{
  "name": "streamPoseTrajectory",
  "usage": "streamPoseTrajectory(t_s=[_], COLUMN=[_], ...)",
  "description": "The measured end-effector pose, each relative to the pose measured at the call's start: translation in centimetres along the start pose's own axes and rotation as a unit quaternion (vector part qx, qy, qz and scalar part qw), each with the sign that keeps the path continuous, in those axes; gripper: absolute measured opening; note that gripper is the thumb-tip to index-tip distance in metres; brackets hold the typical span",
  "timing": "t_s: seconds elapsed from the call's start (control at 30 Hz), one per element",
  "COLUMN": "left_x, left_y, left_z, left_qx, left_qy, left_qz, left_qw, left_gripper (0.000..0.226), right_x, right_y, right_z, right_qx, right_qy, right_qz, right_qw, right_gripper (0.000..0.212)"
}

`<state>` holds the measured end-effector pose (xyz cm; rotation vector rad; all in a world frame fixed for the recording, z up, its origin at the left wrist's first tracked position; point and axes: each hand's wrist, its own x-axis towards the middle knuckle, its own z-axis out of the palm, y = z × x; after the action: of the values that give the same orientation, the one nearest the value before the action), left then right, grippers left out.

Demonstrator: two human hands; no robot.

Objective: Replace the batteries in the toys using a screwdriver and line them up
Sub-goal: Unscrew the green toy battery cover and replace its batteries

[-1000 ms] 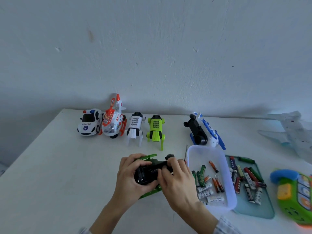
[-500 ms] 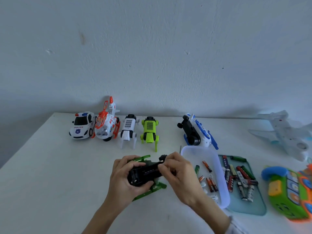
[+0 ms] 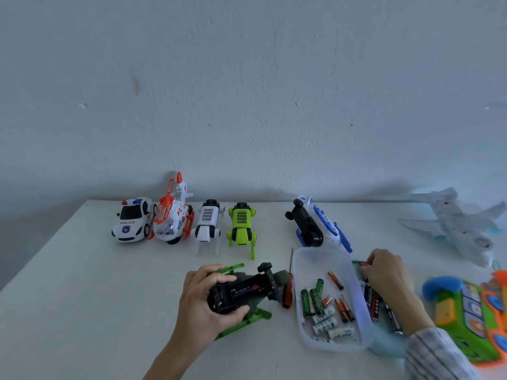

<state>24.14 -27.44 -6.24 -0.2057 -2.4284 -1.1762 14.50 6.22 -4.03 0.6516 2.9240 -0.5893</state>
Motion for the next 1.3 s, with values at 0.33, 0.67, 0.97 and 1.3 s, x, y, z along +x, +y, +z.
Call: streamPoseTrajectory(t_s=[0.33, 0.67, 0.97, 1.3], left_x=[-0.5, 0.0, 0.3, 0.8], left_y=[0.3, 0.4, 0.5, 0.2], left_z=[0.1, -0.2, -0.7, -1.0], left_qx=[-0.015, -0.022, -0.029, -0.036], left_qy=[0.004, -0.017, -0.041, -0.061], left_qz=[0.0, -0.028, -0.037, -0.043], left_qw=[1.0, 0.999, 0.998, 0.997], left_gripper=[0.05, 0.051, 0.049, 0.05], right_x=[-1.0, -7.2, -14.0, -12.4], right_y=[-1.0, -5.8, -11.8, -11.6], right_z=[1.3, -3.3, 2.1, 3.3], right_qx=[-0.059, 0.276, 0.236, 0.043], right_qy=[0.031, 0.121, -0.062, 0.073], right_qz=[-0.001, -0.13, -0.415, -0.552], right_qw=[0.998, 0.945, 0.876, 0.829], right_gripper=[0.007, 0.015, 0.018, 0.022])
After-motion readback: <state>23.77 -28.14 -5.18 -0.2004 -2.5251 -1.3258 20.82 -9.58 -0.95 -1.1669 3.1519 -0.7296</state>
